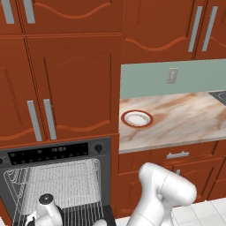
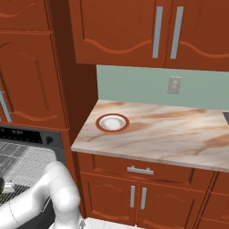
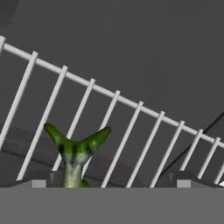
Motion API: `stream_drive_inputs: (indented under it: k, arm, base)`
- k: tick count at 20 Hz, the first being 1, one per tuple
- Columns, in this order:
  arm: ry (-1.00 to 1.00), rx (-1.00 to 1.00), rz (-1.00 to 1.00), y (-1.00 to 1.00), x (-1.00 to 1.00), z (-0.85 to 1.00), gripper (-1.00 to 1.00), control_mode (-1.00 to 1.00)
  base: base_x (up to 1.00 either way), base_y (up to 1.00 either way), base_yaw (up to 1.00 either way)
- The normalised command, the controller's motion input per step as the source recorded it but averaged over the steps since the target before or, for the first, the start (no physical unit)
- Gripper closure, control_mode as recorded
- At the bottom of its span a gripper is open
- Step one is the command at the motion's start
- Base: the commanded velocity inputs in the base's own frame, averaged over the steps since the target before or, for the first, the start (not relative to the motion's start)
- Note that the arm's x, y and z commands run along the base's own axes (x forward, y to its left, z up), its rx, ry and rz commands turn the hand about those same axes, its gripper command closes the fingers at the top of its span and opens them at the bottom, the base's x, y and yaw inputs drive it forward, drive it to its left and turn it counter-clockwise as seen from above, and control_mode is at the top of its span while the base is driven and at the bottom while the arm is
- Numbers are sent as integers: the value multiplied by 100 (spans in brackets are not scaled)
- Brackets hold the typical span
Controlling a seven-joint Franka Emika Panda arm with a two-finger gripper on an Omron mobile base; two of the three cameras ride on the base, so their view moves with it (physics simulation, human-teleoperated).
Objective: Take the fish from the oven and place it on the plate on the counter.
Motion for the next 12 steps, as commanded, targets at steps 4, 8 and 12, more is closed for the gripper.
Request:
stream_drive_inputs:
  k: [4, 8, 12]
  arm:
    - [0, 0, 0, -2, -1, -15, -100, -100]
    - [0, 0, -3, -2, 8, 0, -100, -100]
    - [0, 0, -9, -5, 18, 6, -100, -100]
  base:
    - [0, 0, 0]
    - [0, 0, 0]
    - [0, 0, 0]
